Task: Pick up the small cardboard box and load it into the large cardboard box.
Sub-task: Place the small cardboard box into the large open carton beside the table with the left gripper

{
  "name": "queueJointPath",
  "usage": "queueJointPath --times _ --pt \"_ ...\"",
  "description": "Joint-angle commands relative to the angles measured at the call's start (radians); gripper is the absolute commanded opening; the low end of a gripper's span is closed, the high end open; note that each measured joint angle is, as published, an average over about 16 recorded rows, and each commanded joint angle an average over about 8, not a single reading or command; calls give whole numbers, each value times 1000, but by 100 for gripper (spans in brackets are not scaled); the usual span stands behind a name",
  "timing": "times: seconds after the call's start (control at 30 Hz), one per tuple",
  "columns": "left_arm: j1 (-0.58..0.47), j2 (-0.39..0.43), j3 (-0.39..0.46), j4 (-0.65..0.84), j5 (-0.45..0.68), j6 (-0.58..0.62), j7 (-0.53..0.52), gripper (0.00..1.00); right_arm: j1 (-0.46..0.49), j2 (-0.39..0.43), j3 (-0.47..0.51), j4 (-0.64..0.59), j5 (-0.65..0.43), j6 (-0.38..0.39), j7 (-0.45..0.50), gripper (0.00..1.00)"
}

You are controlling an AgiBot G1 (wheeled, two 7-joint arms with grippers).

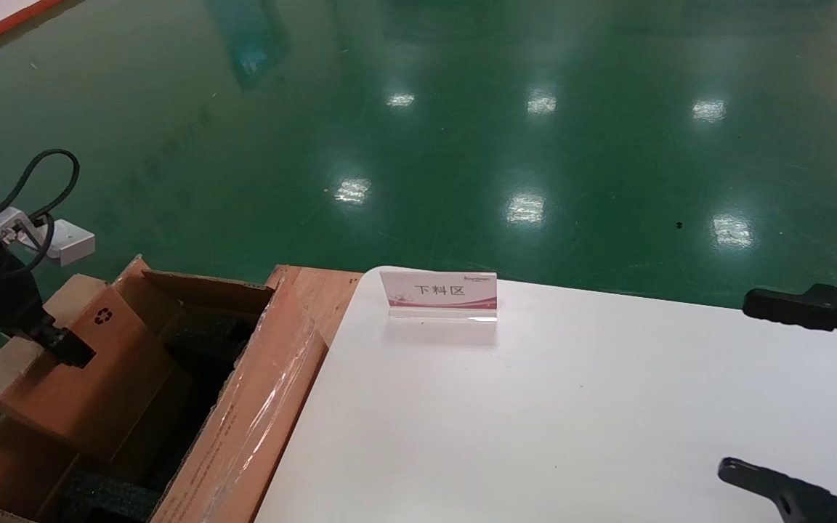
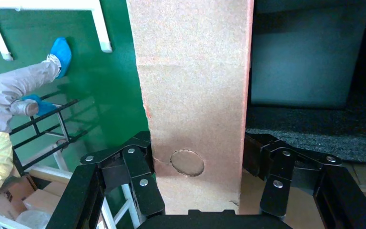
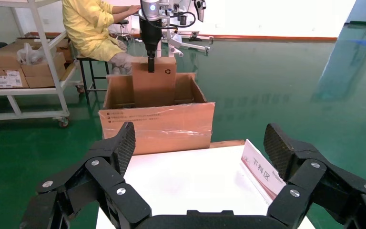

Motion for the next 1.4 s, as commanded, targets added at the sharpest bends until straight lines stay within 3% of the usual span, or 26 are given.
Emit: queueJointPath --times 0.03,0.47,0.5,0.7,0.77,1.4 --pt "12 2 0 5 -1 -7 -3 0 0 0 0 0 0 0 0 100" --pt "112 35 -5 79 -18 -41 -5 1 0 0 -1 0 1 0 0 100" --pt "118 37 -6 85 -20 -41 -4 7 0 0 -1 0 1 0 0 100" --pt "147 49 -12 111 -34 -41 3 80 0 0 -1 0 1 1 -1 100" --pt "151 51 -13 115 -37 -41 5 99 0 0 -1 0 1 1 -1 100" --pt "141 47 -10 106 -30 -39 2 100 0 1 -1 0 1 1 -1 100"
